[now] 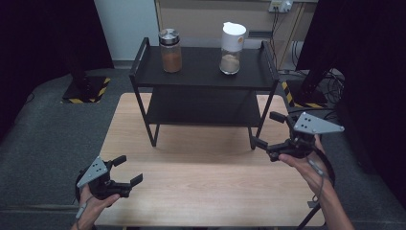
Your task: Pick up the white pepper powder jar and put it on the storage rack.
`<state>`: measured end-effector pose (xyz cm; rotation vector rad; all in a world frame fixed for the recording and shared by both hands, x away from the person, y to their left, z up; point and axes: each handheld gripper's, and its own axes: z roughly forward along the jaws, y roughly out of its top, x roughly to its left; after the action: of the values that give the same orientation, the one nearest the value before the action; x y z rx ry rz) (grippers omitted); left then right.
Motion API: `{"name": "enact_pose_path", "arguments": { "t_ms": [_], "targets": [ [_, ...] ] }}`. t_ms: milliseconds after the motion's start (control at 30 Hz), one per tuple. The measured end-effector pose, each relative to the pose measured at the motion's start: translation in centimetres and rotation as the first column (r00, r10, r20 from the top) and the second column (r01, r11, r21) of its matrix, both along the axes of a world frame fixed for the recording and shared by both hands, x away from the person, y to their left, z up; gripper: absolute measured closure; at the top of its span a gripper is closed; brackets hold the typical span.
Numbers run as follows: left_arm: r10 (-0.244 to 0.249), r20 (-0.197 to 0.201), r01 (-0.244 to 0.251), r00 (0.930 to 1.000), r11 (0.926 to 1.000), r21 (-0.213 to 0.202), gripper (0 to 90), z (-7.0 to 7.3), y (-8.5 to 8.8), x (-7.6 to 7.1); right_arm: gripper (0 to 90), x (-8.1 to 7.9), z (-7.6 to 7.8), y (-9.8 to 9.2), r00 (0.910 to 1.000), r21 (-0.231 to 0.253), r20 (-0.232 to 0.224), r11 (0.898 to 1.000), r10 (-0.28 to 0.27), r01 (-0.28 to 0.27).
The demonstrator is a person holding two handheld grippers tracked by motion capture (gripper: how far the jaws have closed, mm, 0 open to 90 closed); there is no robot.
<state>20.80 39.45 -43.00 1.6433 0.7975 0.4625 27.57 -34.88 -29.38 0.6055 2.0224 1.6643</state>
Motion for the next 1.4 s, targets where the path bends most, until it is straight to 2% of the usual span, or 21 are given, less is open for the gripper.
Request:
{"name": "enact_pose_path", "arguments": {
  "t_ms": [67,133,200,333,467,633,800,900,1200,1400],
  "targets": [
    [0.001,0.002,-0.001,1.0,1.0,0.001,0.0,0.0,0.0,0.0,1.3,-0.4,-1.1,0.0,1.0,0.005,-0.001,1.0,-0.008,0.008],
    [0.0,0.008,0.0,1.0,1.0,-0.006,0.0,-0.1,0.1,-0.1,1.2,-0.6,-2.1,-0.3,0.9998,0.02,-0.022,1.0,-0.006,0.006],
    [0.0,0.012,0.0,0.9999,1.0,-0.004,0.0,0.0,0.1,-0.1,1.5,-1.2,-2.9,-0.3,0.9994,0.009,-0.018,1.0,-0.029,0.029],
    [0.003,0.014,-0.003,0.9999,1.0,-0.004,0.0,-0.1,0.0,-0.2,1.5,-1.8,-4.5,-0.7,0.9988,0.011,-0.038,0.999,-0.03,0.03],
    [0.003,0.031,-0.003,0.9995,1.0,0.0,0.0,0.0,0.0,-0.3,1.6,-2.8,-6.1,-0.8,0.997,0.009,-0.037,0.998,-0.067,0.068],
    [0.008,0.031,-0.008,0.9995,1.0,0.0,0.0,-0.1,0.0,-0.3,1.6,-3.8,-8.0,-0.8,0.9926,0.011,-0.061,0.994,-0.105,0.106],
    [0.012,0.033,-0.012,0.9994,0.9999,0.001,0.0,-0.1,0.0,-0.4,1.8,-5.1,-9.7,-0.4,0.988,-0.009,-0.058,0.99,-0.143,0.143],
    [0.012,0.033,-0.012,0.9994,0.9999,0.0,0.1,-0.1,0.1,-0.4,1.8,-5.8,-10.4,-0.3,0.9837,-0.016,-0.05,0.985,-0.173,0.173],
    [0.015,0.03,-0.015,0.9994,0.9999,-0.006,0.3,-0.1,0.2,-0.4,2.0,-6.9,-12.0,-0.4,0.9742,-0.027,-0.069,0.977,-0.215,0.213],
    [0.024,0.042,-0.024,0.9988,0.9997,-0.012,0.5,-0.2,0.2,-0.6,2.1,-7.6,-12.7,-0.4,0.9732,-0.022,-0.057,0.975,-0.223,0.222]
  ]
}}
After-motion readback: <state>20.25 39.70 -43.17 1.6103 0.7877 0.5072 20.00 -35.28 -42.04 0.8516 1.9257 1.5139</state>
